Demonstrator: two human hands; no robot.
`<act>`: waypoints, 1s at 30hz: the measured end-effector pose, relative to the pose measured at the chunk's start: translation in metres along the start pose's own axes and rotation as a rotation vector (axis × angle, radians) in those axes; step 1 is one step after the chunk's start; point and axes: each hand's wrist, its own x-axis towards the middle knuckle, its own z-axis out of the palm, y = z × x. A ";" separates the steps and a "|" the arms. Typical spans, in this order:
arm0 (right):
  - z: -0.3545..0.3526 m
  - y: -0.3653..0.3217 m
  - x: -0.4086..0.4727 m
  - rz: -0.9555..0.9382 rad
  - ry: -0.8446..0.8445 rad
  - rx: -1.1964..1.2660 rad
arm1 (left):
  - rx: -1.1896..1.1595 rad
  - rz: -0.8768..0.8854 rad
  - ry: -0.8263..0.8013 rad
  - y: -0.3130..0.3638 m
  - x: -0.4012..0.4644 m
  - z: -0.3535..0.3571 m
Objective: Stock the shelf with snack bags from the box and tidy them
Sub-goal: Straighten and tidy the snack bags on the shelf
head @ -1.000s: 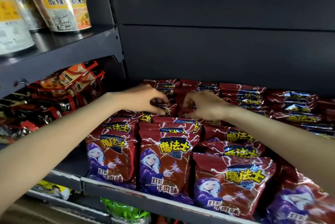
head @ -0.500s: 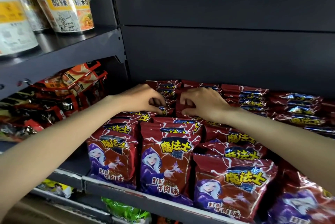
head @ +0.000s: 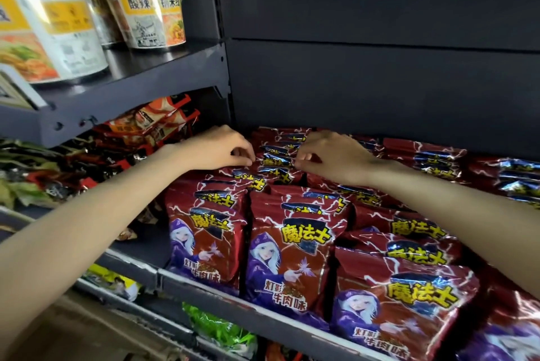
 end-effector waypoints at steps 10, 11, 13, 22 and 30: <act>0.004 -0.028 0.020 0.024 -0.122 -0.210 | 0.272 0.043 0.037 0.004 0.006 -0.002; 0.006 -0.029 0.020 0.043 -0.080 -0.210 | 0.277 0.046 0.085 0.003 0.005 0.001; 0.012 -0.027 0.021 0.067 -0.026 -0.233 | 0.191 0.074 0.187 0.003 0.000 0.006; -0.023 0.007 -0.015 -0.030 0.047 0.113 | -0.206 0.031 -0.175 -0.005 -0.018 -0.005; -0.013 0.017 -0.050 -0.045 -0.158 -0.050 | -0.149 0.083 -0.219 0.008 -0.013 0.006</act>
